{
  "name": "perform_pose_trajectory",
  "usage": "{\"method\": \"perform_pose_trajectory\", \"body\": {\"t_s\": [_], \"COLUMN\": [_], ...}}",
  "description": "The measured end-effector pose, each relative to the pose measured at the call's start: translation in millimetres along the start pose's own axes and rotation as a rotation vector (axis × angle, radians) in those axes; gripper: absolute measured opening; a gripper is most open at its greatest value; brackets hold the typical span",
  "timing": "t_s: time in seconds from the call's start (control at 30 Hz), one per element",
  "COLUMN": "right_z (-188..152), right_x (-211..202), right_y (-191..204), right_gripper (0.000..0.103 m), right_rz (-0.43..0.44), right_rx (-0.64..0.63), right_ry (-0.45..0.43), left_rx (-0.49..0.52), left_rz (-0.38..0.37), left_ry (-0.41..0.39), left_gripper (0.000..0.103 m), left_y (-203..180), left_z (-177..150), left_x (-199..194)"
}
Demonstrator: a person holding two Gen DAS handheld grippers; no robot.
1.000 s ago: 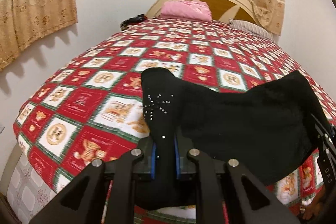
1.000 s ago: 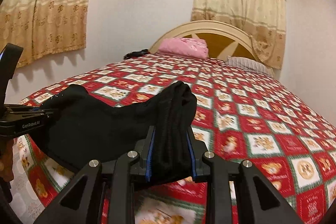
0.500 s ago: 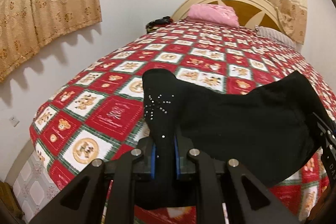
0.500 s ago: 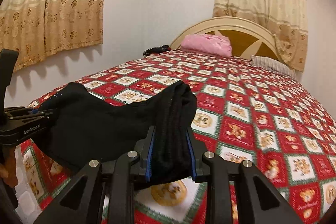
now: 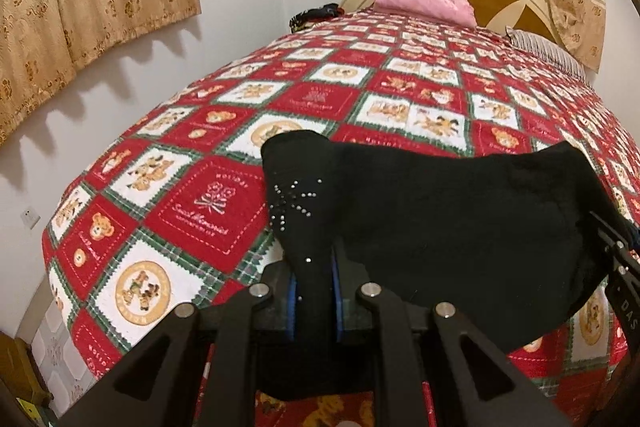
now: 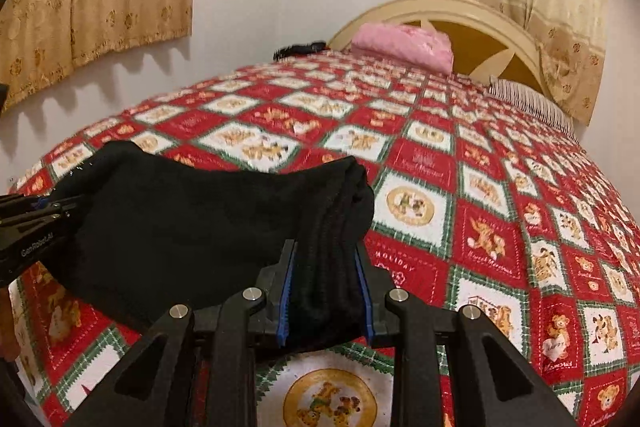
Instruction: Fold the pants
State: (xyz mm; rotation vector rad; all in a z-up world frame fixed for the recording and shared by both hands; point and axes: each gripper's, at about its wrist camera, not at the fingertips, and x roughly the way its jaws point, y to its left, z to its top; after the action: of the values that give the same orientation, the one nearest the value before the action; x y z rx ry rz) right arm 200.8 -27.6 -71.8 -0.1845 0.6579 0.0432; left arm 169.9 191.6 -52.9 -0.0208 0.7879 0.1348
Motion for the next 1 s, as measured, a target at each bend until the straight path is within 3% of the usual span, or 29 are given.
{"method": "perform_pose_trajectory", "body": {"t_s": [0.17,0.23,0.27,0.3,0.33,0.37,0.4,0.5,0.6,0.77,0.83,0.87,0.9,1.0], "right_z": [-0.9,-2.0,-2.0,-2.3,-2.1,-2.4,-2.9,-3.5,-6.9,-7.8,-5.3,-2.1,0.1,2.0], "right_x": [11.7,13.0,13.3,12.8,13.6,13.6,13.4,8.7,-9.0,-43.2,-50.0,-51.4,-49.7,-38.2], "right_y": [-6.0,-7.3,-8.4,-11.3,-14.2,-19.2,-24.2,-36.9,-44.0,-43.4,-36.9,-29.5,-25.0,-9.6], "right_gripper": [0.030,0.040,0.051,0.065,0.070,0.076,0.077,0.078,0.078,0.077,0.064,0.047,0.039,0.020], "right_rz": [0.025,0.011,-0.004,-0.039,-0.055,-0.051,-0.033,0.008,-0.018,-0.061,-0.042,-0.023,-0.008,0.067], "right_rx": [0.034,0.038,0.040,0.048,0.061,0.083,0.108,0.168,0.203,0.216,0.190,0.162,0.143,0.090], "right_ry": [0.062,0.071,0.073,0.076,0.079,0.081,0.083,0.072,0.008,-0.130,-0.159,-0.159,-0.148,-0.101], "left_rx": [0.004,-0.003,-0.009,-0.017,-0.021,-0.026,-0.032,-0.064,-0.114,-0.126,-0.122,-0.122,-0.121,-0.101], "left_rz": [0.004,0.007,0.008,0.008,0.008,0.010,0.022,0.069,0.059,0.141,0.179,0.178,0.168,0.142], "left_ry": [0.008,0.014,0.016,0.017,0.019,0.020,0.022,0.030,0.043,0.043,0.043,0.040,0.030,-0.019], "left_gripper": [0.021,0.025,0.029,0.036,0.041,0.054,0.069,0.089,0.094,0.094,0.094,0.094,0.094,0.094], "left_y": [0.6,2.8,4.2,7.3,9.8,13.4,20.1,41.9,63.9,77.3,77.6,77.4,76.6,65.1], "left_z": [-3.4,-4.7,-4.9,-5.0,-4.7,-4.9,-5.6,-11.2,-20.1,-24.6,-22.6,-21.8,-19.7,-12.2], "left_x": [4.1,6.1,6.1,4.7,3.7,1.9,-1.1,-8.4,-14.1,-16.4,-15.3,-15.9,-18.5,-29.6]}}
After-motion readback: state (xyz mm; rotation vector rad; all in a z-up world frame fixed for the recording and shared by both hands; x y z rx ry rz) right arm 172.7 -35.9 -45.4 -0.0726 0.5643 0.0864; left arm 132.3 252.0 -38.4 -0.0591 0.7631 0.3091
